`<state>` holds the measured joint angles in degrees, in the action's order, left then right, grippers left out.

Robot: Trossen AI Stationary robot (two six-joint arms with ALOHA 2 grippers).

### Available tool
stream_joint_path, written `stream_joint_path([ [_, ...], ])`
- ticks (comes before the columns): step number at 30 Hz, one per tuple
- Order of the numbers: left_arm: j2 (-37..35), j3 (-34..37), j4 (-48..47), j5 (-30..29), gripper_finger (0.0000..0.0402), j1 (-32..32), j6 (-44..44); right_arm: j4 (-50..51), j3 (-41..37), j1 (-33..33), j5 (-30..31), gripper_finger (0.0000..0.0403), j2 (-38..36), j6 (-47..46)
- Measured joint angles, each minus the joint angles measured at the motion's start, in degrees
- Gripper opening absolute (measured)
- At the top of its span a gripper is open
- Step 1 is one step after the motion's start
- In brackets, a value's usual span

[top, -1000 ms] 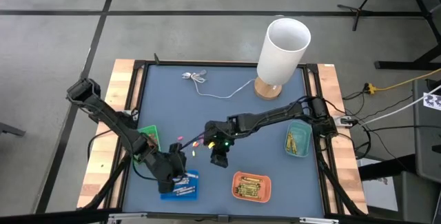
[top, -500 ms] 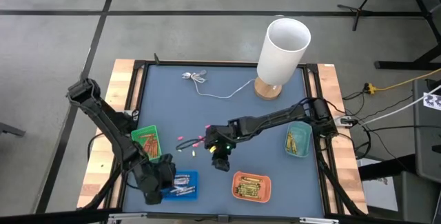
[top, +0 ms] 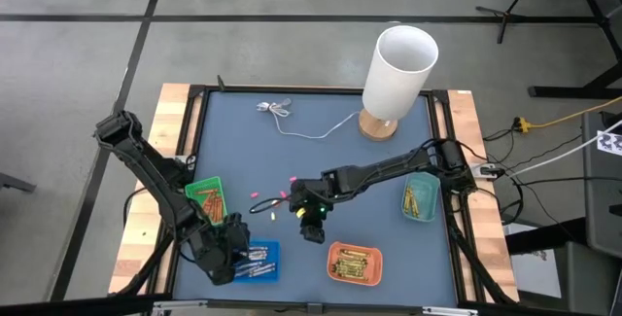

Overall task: Sort crayons
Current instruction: Put the gray crayon into the blue bin, then return to Home Position

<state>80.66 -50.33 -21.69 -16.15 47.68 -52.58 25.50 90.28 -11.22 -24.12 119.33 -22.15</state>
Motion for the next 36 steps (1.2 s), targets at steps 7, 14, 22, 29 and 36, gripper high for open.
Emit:
stream_joint_path([
  [7,0.0,-0.02,0.43,-13.21,0.0085,-0.68,0.65,0.48,-0.07,0.0,1.05,0.0111,-0.96,0.5],
  [14,-0.28,-0.09,11.05,-17.67,0.0061,-7.11,16.26,2.7,-0.04,0.0,1.91,0.0111,-8.52,6.07],
  [22,-9.17,-0.11,21.89,-16.02,0.0009,-17.98,37.63,14.38,-0.04,0.0,11.39,0.0111,-22.86,12.02],
  [29,-21.91,-0.11,20.19,-15.84,0.0002,-27.11,47.55,23.36,-0.04,0.0,23.05,0.0111,-37.34,16.09],
  [36,-34.12,-0.2,14.38,-15.85,0.0,-32.38,50.77,34.19,-0.04,-0.01,29.93,0.0111,-50.29,18.64],
])
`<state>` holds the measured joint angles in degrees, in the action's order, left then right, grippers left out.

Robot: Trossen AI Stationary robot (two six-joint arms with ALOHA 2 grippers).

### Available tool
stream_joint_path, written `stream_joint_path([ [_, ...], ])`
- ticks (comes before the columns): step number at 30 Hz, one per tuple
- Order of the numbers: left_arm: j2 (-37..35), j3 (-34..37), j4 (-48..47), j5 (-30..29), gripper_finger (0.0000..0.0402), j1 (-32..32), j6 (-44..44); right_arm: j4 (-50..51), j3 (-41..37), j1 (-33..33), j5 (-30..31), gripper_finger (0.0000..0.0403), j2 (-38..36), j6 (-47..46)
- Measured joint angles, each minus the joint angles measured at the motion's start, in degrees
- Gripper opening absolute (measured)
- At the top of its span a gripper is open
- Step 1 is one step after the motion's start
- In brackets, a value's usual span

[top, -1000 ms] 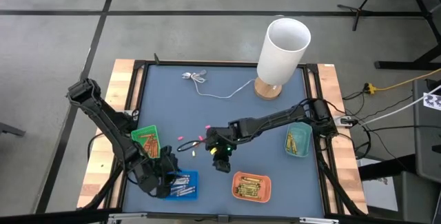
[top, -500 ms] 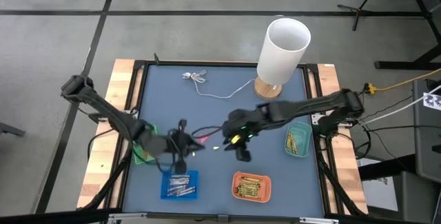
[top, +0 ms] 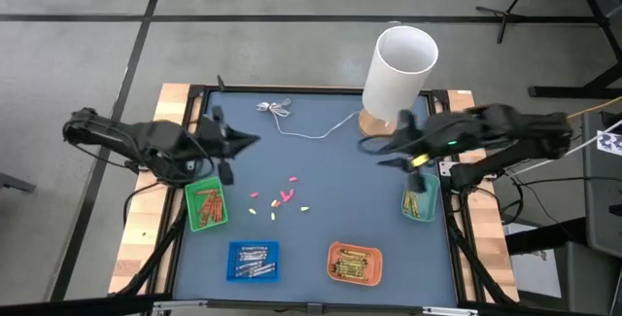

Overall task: Sort crayons
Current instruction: Return to Home Position

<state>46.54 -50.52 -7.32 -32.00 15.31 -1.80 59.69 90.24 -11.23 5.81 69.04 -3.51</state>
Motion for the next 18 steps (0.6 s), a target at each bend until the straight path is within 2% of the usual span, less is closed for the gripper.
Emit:
stream_joint_path([
  [6,-6.99,0.0,-9.77,-0.07,0.0,-1.22,-0.2,5.74,-0.04,-0.01,6.71,0.0111,-7.3,0.13],
  [9,-9.29,0.0,-14.4,-0.45,0.0,-1.2,-1.17,4.62,-2.61,0.01,8.18,0.0111,-10.49,1.32],
  [13,-11.4,0.02,-18.72,-0.52,0.0,-1.2,-2.56,1.73,-9.61,0.01,8.24,0.0111,-15.15,2.45],
  [18,-12.87,0.02,-20.66,-0.68,0.0,-1.2,-2.58,-6.67,-22.53,0.01,9.61,0.0111,-21.87,2.08],
])
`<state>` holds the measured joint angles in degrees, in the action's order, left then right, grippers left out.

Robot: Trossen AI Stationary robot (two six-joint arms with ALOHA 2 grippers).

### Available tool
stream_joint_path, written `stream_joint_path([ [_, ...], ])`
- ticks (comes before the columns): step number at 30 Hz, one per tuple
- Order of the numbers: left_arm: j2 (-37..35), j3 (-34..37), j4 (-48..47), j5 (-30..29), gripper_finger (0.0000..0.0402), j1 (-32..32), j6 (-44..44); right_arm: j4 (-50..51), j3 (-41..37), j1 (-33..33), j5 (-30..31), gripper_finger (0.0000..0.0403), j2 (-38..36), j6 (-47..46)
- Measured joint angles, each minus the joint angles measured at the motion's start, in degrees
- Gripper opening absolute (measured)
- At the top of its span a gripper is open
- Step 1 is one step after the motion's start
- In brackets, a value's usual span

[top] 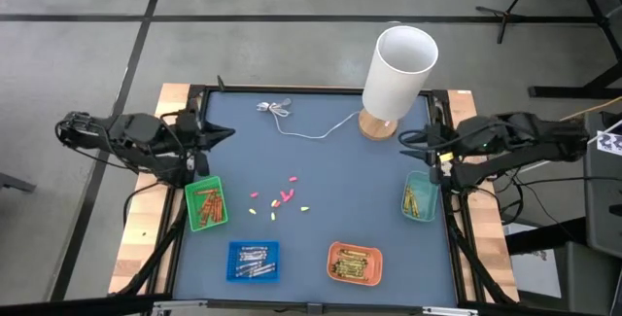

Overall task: Sort crayons
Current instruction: Return to Home Position

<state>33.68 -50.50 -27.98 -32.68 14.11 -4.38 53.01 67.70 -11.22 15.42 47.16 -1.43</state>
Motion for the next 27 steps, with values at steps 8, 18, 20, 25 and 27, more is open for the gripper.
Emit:
stream_joint_path([
  [8,-0.01,6.97,2.09,-1.8,0.0,0.0,-4.19,-15.46,-20.73,0.0,0.02,0.0111,-10.89,-0.11],
  [18,-2.22,25.36,15.68,-2.0,0.0,0.0,-10.28,-28.12,-38.7,0.0,0.02,0.0111,-21.59,-0.91],
  [20,-3.31,28.76,18.79,-1.41,0.0,-0.02,-10.29,-29.63,-41.26,0.0,0.03,0.0111,-23.55,-2.21],
  [25,-7.18,35.99,24.99,-0.71,0.0,0.0,-10.27,-30.56,-46.2,0.0,0.02,0.0111,-28.55,-4.53],
  [27,-8.81,38.27,26.9,-0.69,0.0,-0.02,-10.29,-31.11,-47.89,0.0,0.02,0.0111,-30.45,-4.84],
])
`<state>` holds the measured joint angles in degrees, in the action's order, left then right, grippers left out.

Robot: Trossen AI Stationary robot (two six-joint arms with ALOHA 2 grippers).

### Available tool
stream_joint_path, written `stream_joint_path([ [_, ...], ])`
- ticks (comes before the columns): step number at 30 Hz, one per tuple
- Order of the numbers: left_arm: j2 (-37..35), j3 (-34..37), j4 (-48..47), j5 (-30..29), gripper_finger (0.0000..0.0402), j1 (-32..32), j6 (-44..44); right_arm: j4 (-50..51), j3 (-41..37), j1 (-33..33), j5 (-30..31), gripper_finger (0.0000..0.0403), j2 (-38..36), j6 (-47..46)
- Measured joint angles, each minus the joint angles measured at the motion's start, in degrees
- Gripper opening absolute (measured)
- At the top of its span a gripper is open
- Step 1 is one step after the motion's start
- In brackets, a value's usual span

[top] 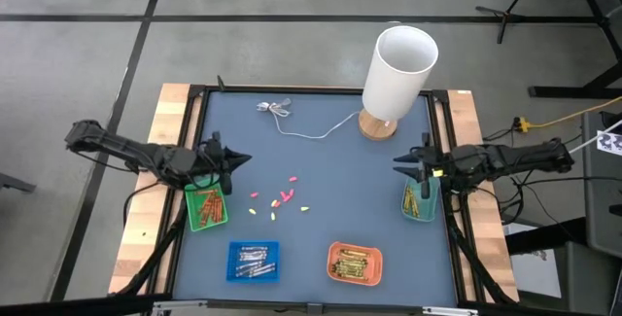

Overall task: Sort crayons
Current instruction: Return to Home Position

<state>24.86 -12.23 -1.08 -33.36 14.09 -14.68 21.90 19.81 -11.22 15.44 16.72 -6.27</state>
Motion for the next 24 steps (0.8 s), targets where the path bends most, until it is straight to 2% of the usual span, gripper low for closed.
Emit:
stream_joint_path([
  [8,-6.49,7.84,4.75,0.01,0.0,0.0,0.2,-5.9,-7.48,0.0,-0.02,0.0111,-6.94,0.06],
  [15,-11.63,11.39,4.88,0.01,0.0,0.0,0.34,-9.19,-12.01,0.0,-0.01,0.0111,-11.67,0.5],
  [24,-16.65,11.81,7.4,6.25,0.0,-0.84,12.58,-17.64,-16.93,0.0,-4.04,0.0111,-15.03,5.18],
])
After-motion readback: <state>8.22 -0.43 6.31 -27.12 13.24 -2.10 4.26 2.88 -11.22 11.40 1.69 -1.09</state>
